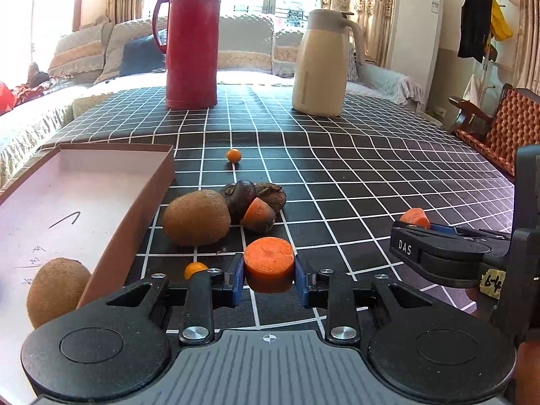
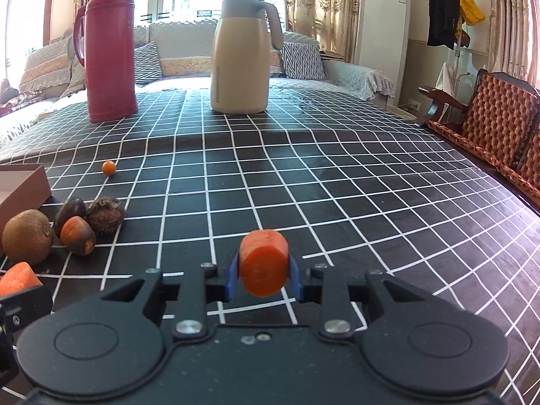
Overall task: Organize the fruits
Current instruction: 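Carry the carrot slice into the box tray and open the left tool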
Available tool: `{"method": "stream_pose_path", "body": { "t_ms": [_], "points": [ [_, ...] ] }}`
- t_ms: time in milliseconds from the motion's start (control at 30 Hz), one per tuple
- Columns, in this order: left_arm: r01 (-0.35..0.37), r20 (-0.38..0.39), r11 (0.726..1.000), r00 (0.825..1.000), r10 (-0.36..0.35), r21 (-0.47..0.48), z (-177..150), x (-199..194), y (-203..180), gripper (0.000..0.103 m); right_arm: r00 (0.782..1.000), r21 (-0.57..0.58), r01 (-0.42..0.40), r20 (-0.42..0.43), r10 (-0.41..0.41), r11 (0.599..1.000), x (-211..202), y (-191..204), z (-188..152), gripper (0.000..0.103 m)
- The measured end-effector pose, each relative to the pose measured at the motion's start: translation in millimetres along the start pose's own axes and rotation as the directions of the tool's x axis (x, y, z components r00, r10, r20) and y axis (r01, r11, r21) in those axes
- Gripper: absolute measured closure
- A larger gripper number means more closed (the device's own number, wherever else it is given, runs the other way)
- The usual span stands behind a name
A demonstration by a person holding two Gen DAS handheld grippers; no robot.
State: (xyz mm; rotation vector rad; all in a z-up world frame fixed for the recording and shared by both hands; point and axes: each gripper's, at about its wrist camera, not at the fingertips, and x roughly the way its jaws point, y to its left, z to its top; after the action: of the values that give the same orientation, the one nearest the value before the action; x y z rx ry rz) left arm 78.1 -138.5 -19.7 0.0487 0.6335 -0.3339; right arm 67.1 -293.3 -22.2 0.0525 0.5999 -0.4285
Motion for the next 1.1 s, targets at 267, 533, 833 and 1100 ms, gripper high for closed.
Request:
{"method": "stream_pose_path", "body": {
  "t_ms": [267,533,833,1100],
  "points": [
    [-0.030,0.016,0.999,0.999,0.031,-0.038,1.3,-23.8,31.6,0.072,0.996,-0.011,-0.089,0.021,0.089,0.996,-15.4,14.9,3.3,0.074],
    [-0.062,0.029,0.993,0.997,0.065,-0.103,0.2,-43.5,75.9,0.072,0.986,-0.021,-0.160,0.036,0.161,0.987,-30.2,30.0,4.0,0.074],
    [-0.112,0.034,0.970,0.992,0.122,-0.218,-7.2,-49.6,128.7,0.072,0.978,-0.046,-0.201,0.051,0.203,0.979,-38.4,44.1,2.2,0.074],
    [-0.226,-0.026,0.939,0.974,0.227,-0.261,-14.6,-45.7,159.9,0.072,0.975,-0.058,-0.214,0.054,0.217,0.975,-39.7,50.7,1.7,0.074]
  ]
}}
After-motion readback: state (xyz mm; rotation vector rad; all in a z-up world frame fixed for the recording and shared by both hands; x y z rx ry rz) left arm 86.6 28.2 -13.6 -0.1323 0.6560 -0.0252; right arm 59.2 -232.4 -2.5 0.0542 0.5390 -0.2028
